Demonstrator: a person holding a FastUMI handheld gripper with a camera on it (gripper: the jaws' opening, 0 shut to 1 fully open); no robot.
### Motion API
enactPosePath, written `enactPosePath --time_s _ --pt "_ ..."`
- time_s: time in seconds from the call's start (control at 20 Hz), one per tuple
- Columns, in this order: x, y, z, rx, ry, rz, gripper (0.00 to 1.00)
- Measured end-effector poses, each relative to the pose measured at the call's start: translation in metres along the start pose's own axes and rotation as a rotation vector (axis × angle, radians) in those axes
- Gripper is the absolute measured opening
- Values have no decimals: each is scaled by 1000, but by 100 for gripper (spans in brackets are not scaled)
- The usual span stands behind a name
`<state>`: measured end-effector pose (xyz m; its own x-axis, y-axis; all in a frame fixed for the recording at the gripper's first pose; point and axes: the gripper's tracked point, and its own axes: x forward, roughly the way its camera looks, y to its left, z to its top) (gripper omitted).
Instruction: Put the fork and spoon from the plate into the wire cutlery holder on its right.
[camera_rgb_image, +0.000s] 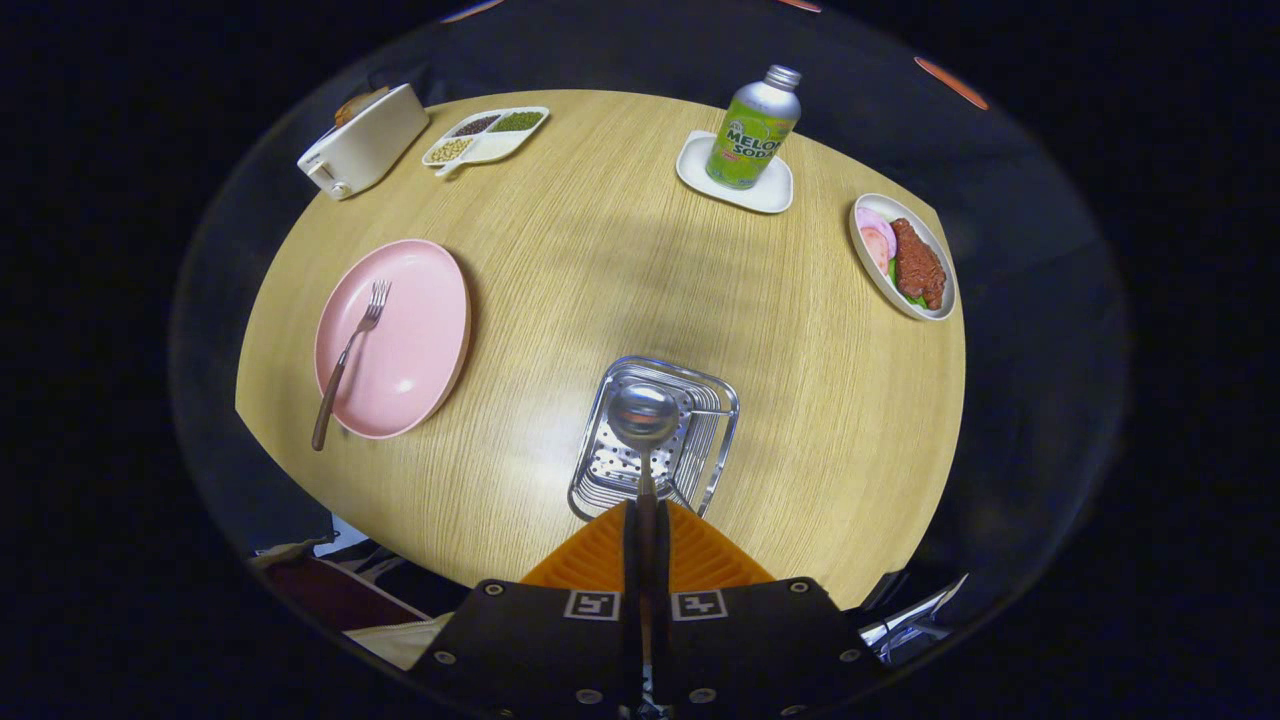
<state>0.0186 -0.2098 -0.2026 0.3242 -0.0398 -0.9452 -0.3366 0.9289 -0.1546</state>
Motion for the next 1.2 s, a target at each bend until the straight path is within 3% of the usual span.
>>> enactPosePath --time_s 0.3,0.4,0.5,0.55,0.75,0.8,0.95,1.05,1.2 --pt "-12 3 13 62 -54 -5 12" --pt "-21 0 21 62 -96 -35 19" --pt "-30 5 28 74 -139 -48 29" --pt "-33 10 31 81 -160 -51 38" --pt "-48 40 46 99 -272 -61 57" --pt "-53 51 49 104 -306 -60 58" --pt "-55 98 63 138 -395 -10 81" --pt "-52 135 69 160 -436 43 88" --pt "-43 167 74 149 -500 25 97"
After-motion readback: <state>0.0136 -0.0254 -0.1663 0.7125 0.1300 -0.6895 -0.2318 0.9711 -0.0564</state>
